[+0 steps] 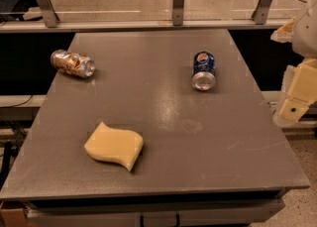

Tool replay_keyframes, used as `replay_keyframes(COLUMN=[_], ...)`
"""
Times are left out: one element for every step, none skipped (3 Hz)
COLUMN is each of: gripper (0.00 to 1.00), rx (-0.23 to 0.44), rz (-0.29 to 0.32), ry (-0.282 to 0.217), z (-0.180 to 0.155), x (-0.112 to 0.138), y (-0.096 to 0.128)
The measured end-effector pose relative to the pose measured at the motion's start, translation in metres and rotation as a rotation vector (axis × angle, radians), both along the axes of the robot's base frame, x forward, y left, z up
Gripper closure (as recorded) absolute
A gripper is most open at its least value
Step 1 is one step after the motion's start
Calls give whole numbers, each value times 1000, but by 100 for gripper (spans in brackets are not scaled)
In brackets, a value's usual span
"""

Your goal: Place pepsi can upright

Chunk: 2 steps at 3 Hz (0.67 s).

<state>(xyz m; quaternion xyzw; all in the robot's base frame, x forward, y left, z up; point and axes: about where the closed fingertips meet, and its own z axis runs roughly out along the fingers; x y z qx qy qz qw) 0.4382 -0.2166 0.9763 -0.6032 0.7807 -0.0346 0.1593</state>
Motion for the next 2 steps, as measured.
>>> replay_keyframes(gripper=[0, 0], rx=[4, 50], rz=[-4, -33], ry=[-4, -4], z=[1, -10], x=[1, 34], y=[0, 7])
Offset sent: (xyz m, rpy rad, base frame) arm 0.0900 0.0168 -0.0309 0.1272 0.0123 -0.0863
